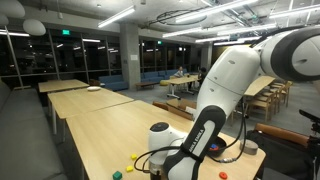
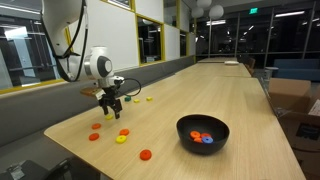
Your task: Put some of the rings in the black bowl
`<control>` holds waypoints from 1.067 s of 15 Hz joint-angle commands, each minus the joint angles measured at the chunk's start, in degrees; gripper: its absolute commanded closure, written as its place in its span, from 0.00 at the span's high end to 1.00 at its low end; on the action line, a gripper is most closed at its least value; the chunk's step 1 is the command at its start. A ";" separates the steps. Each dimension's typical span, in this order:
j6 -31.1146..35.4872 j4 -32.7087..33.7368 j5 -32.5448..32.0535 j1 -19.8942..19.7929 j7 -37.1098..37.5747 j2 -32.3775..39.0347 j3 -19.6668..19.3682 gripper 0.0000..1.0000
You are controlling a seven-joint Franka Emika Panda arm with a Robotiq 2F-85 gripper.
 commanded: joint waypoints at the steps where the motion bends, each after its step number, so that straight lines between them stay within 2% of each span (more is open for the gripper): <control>1: 0.42 -0.60 0.74 -0.70 0.13 -0.74 0.90 1.00; 16: 0.34 -2.07 0.78 -0.66 0.37 -2.03 0.73 1.00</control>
